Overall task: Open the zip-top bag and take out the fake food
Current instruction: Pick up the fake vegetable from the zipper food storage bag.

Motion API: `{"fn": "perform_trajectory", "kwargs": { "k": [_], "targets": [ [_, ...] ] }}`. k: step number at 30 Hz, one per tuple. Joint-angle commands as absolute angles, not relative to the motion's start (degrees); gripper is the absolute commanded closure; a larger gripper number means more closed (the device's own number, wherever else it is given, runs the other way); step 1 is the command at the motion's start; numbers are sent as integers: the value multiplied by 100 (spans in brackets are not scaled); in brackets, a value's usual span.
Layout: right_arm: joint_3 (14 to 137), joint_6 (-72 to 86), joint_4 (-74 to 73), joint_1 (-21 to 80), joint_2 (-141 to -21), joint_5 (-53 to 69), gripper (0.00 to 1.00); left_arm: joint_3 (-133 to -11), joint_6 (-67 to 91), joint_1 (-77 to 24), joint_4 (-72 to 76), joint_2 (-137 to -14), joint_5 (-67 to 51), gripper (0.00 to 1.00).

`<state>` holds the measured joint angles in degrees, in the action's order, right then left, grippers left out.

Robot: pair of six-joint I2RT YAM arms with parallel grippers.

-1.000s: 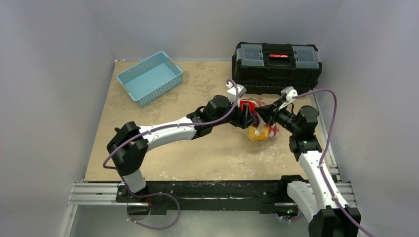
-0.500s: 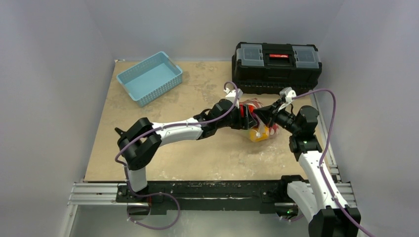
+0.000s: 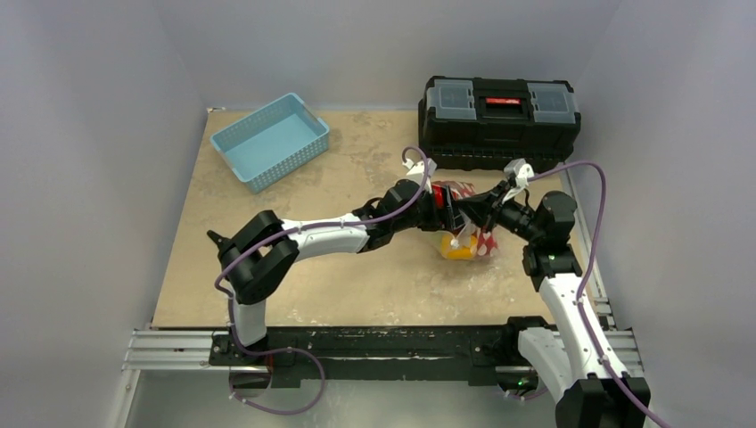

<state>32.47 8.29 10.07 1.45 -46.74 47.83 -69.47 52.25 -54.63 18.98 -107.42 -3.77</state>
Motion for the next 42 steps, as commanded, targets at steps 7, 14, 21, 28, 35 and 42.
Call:
{"fn": "perform_trajectory", "kwargs": {
  "k": [7,14,21,28,35,42],
  "targets": [
    [3456,827,1143,169,-4570,5194,100,-7002,5697,-5493,2702,-10981,-92,20],
    [3462,843,1147,167,-4569,5203,100,-7163,5687,-5520,2613,-11197,-69,20],
    [3463,844,1143,168,-4570,5194,100,-7229,5618,-5520,2573,-11303,-76,20],
    [3462,852,1143,167,-4579,5194,100,-7242,5574,-5548,2737,-11310,-113,18],
    [3457,844,1143,167,-4594,5170,100,-7291,5678,-5546,2831,-11371,-121,18],
    [3468,827,1125,169,-4592,5110,100,-7246,5622,-5539,2888,-11271,-131,47]
  ]
}}
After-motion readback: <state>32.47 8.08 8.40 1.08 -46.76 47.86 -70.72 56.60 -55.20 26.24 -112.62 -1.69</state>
